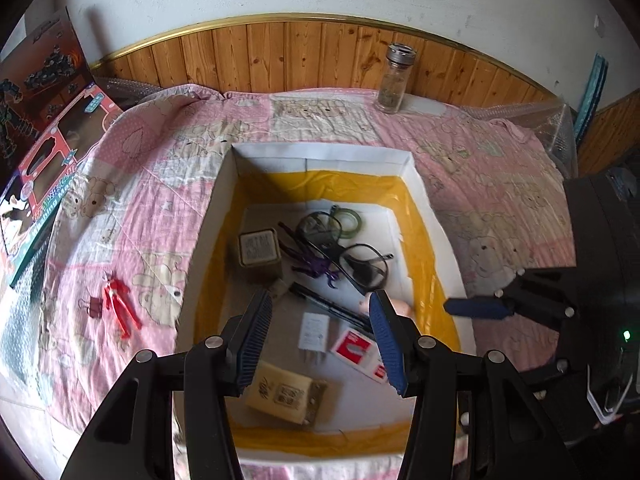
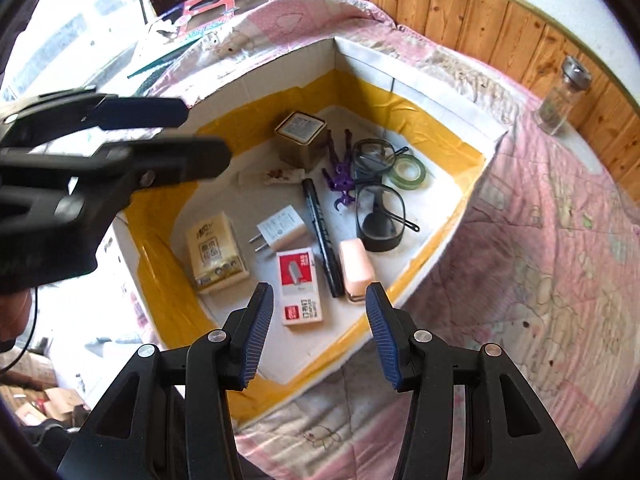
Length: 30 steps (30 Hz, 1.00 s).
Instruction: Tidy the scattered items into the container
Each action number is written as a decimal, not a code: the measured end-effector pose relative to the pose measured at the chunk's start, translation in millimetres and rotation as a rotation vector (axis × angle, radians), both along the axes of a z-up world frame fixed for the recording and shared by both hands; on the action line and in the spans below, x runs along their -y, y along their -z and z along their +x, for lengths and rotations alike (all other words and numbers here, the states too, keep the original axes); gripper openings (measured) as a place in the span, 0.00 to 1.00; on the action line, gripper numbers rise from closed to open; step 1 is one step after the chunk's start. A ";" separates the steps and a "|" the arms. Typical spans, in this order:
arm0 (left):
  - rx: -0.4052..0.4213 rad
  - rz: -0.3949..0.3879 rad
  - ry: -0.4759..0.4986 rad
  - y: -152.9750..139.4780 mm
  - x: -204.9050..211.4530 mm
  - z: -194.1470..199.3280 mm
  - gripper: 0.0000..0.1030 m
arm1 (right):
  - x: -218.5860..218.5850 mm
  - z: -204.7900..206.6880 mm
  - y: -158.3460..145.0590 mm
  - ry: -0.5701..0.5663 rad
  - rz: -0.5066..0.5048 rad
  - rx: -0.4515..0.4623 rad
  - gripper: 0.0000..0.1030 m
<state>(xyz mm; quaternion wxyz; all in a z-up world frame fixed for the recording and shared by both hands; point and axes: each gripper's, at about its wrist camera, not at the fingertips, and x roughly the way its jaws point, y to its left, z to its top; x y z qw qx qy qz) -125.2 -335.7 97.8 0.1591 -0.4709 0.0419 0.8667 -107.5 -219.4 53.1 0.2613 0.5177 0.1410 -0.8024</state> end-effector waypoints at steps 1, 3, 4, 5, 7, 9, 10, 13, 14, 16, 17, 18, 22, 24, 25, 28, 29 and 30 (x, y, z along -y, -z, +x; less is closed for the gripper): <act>0.003 0.005 0.004 -1.0 -1.5 5.4 0.51 | -0.3 3.2 -2.3 0.000 0.005 -0.012 0.50; 0.003 0.008 0.004 -3.4 -3.7 15.5 0.51 | 0.7 8.1 -5.5 0.002 0.021 -0.034 0.50; 0.001 0.010 0.002 -4.8 -4.7 20.4 0.51 | 0.9 10.5 -7.2 0.005 0.028 -0.045 0.50; 0.001 0.013 0.003 -6.5 -5.1 25.3 0.51 | 0.3 13.6 -9.6 0.007 0.033 -0.058 0.50; -0.002 0.018 -0.002 -10.1 -5.3 36.0 0.51 | -1.7 19.6 -14.2 0.012 0.034 -0.073 0.50; 0.002 0.029 -0.007 -11.9 -4.6 45.8 0.51 | -5.0 23.9 -18.4 0.024 0.034 -0.083 0.50; 0.004 0.032 -0.011 -12.0 -4.1 52.0 0.51 | -7.1 26.3 -20.8 0.031 0.036 -0.089 0.50; 0.024 0.042 -0.012 -7.3 -5.1 66.9 0.51 | -11.9 32.5 -23.3 0.048 0.055 -0.100 0.50; 0.031 0.043 -0.010 -4.8 -6.7 72.2 0.51 | -13.1 34.3 -23.3 0.052 0.064 -0.102 0.50; 0.042 0.047 -0.002 -1.3 -11.2 82.3 0.51 | -15.2 38.0 -23.3 0.057 0.073 -0.103 0.50; 0.043 0.048 -0.001 -0.7 -13.1 86.2 0.51 | -16.2 39.7 -23.7 0.058 0.076 -0.101 0.50; 0.045 0.053 0.000 -0.8 -14.6 89.5 0.51 | -16.9 41.1 -24.4 0.059 0.078 -0.101 0.50; 0.036 0.070 -0.004 -5.8 -18.0 101.4 0.51 | -17.6 45.8 -29.7 0.058 0.076 -0.108 0.50; 0.028 0.071 -0.005 -9.4 -19.0 104.7 0.51 | -16.7 47.8 -32.0 0.055 0.075 -0.112 0.50; 0.024 0.072 -0.005 -11.4 -19.5 106.6 0.51 | -16.4 49.0 -33.2 0.054 0.069 -0.112 0.50; 0.012 0.073 -0.006 -15.8 -20.0 111.0 0.51 | -15.1 53.8 -37.4 0.044 0.043 -0.119 0.50; 0.009 0.075 -0.006 -17.1 -20.4 112.4 0.51 | -14.6 55.6 -38.8 0.042 0.039 -0.125 0.50; 0.007 0.074 -0.006 -17.9 -20.6 113.2 0.51 | -13.9 57.2 -40.1 0.040 0.035 -0.131 0.50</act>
